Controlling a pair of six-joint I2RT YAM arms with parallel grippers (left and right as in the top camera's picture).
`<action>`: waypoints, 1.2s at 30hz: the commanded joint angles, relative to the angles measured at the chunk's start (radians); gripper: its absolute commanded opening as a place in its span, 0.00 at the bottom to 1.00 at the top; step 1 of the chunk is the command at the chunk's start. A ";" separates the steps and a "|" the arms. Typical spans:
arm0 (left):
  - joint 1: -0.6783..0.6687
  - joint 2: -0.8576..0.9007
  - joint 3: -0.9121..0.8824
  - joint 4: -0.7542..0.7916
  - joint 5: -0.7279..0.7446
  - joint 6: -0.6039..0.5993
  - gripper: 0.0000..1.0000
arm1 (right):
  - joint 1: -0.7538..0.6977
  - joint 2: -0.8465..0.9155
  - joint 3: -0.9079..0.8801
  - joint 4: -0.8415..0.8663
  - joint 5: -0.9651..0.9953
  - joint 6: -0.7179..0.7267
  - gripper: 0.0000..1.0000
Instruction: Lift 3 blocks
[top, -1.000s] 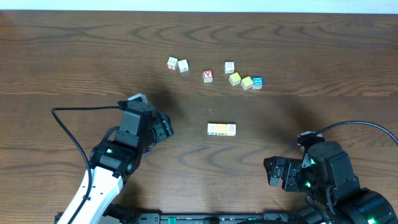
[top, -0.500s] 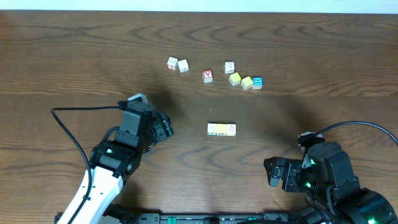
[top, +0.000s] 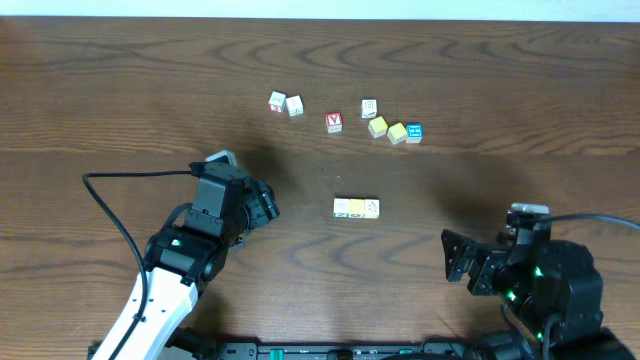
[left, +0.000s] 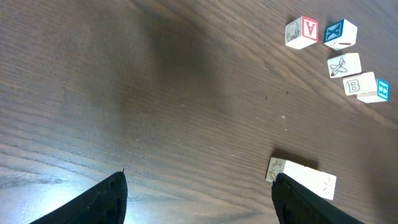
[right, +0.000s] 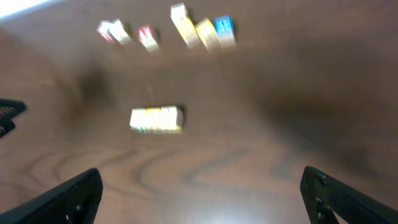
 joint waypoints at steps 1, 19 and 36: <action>0.004 -0.003 0.010 -0.001 -0.016 0.014 0.75 | -0.057 -0.069 -0.082 0.072 -0.083 -0.147 0.99; 0.004 -0.003 0.010 -0.001 -0.016 0.014 0.75 | -0.193 -0.442 -0.540 0.637 -0.145 -0.189 0.99; 0.004 -0.003 0.010 -0.001 -0.016 0.014 0.76 | -0.207 -0.471 -0.758 0.988 -0.137 -0.237 0.99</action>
